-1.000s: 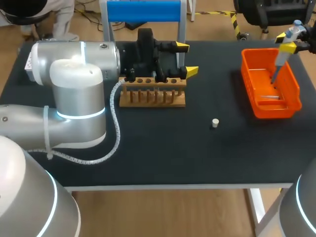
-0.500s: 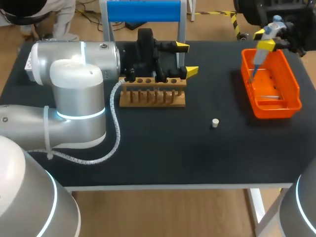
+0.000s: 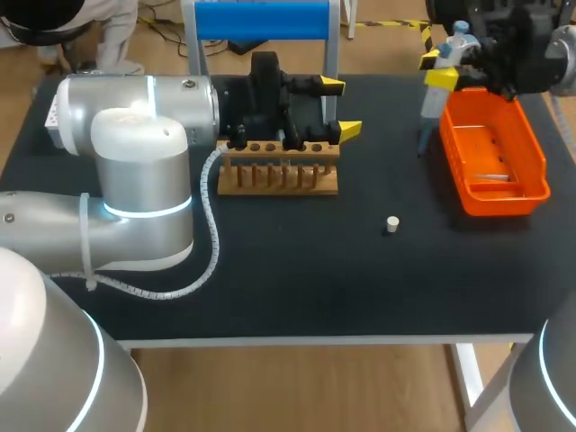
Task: Invert the test tube, pick up the pipette, mount the tip to pipette, aspirate from beaker and dispense into the tube, eject the tip, return the pipette, and cap with the stopper.
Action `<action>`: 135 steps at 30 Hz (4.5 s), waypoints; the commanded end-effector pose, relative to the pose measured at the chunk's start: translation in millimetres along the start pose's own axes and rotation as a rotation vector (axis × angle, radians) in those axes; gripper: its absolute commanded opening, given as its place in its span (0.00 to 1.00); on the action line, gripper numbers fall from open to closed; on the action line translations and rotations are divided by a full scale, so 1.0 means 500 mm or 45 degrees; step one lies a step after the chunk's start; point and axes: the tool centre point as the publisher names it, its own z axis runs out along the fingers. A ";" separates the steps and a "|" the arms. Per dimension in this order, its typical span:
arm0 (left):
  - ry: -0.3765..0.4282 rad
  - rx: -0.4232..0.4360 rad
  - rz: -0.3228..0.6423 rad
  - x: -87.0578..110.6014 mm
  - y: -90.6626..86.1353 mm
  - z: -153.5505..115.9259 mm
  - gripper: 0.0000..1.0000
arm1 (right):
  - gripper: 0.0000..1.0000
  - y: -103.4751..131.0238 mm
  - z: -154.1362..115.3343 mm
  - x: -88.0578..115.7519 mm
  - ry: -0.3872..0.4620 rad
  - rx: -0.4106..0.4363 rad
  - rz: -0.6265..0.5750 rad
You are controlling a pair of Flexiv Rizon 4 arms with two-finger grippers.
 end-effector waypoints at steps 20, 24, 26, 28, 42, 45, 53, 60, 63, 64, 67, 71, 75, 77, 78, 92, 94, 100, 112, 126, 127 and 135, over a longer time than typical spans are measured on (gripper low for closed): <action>-0.001 -0.001 -0.001 0.000 -0.001 0.002 1.00 | 0.00 -0.035 0.152 0.035 -0.062 0.033 -0.025; -0.001 -0.001 -0.001 0.000 -0.001 0.002 1.00 | 0.00 -0.040 0.175 0.033 -0.060 0.018 -0.024; -0.001 -0.001 -0.001 0.000 -0.001 0.002 1.00 | 0.00 -0.040 0.186 0.032 -0.059 0.012 -0.022; -0.001 -0.001 -0.001 0.000 -0.001 0.002 1.00 | 0.00 -0.042 0.197 0.032 -0.060 0.006 -0.019; -0.001 -0.001 -0.001 0.000 -0.001 0.002 1.00 | 0.00 -0.052 0.242 0.025 -0.112 -0.013 -0.041; -0.001 -0.001 -0.001 0.000 -0.001 0.002 1.00 | 0.00 -0.052 0.246 0.023 -0.126 -0.020 -0.044; -0.001 -0.001 -0.001 0.000 -0.001 0.002 0.00 | 0.00 -0.052 0.250 0.020 -0.132 -0.024 -0.043; -0.001 -0.001 -0.001 0.000 -0.001 0.002 0.00 | 0.00 -0.050 0.251 0.019 -0.137 -0.031 -0.043; -0.001 -0.001 -0.001 0.000 -0.001 0.002 0.00 | 0.00 -0.050 0.252 0.018 -0.135 -0.031 -0.042; -0.001 -0.001 -0.001 0.000 -0.001 0.002 0.00 | 0.00 -0.051 0.252 0.018 -0.135 -0.031 -0.042; -0.001 -0.001 -0.001 0.000 -0.001 0.002 0.00 | 0.00 -0.053 0.253 0.018 -0.134 -0.029 -0.040; -0.001 -0.001 -0.001 0.000 -0.001 0.002 0.00 | 0.00 -0.053 0.253 0.017 -0.131 -0.027 -0.038; -0.001 -0.001 -0.001 0.000 -0.001 0.002 0.00 | 0.00 -0.054 0.255 0.016 -0.125 -0.018 -0.038; -0.001 -0.001 -0.001 0.000 -0.001 0.002 0.00 | 0.34 -0.054 0.255 0.016 -0.124 -0.014 -0.036; -0.001 -0.001 -0.001 0.000 -0.001 0.002 0.00 | 0.50 -0.054 0.255 0.016 -0.124 -0.012 -0.036; -0.001 -0.001 -0.001 0.000 -0.001 0.002 0.00 | 1.00 -0.060 0.193 0.013 -0.087 0.026 -0.004; -0.001 -0.001 -0.001 0.000 -0.001 0.002 0.00 | 1.00 -0.061 0.171 0.011 -0.084 0.031 -0.001; -0.001 -0.001 -0.001 0.000 -0.001 0.002 0.00 | 1.00 -0.064 0.086 -0.004 -0.071 0.047 -0.002; -0.001 -0.001 -0.001 0.000 -0.001 0.002 0.00 | 1.00 -0.103 -0.068 -0.102 -0.204 0.167 -0.012; -0.001 -0.001 -0.001 0.000 -0.001 0.002 0.00 | 1.00 -0.163 -0.058 -0.266 -0.316 0.315 0.004; -0.001 -0.001 -0.001 0.000 -0.001 0.002 0.00 | 1.00 -0.166 -0.055 -0.278 -0.327 0.317 0.008; -0.001 -0.001 -0.001 0.000 -0.001 0.002 0.00 | 1.00 -0.183 -0.023 -0.369 -0.429 0.357 0.035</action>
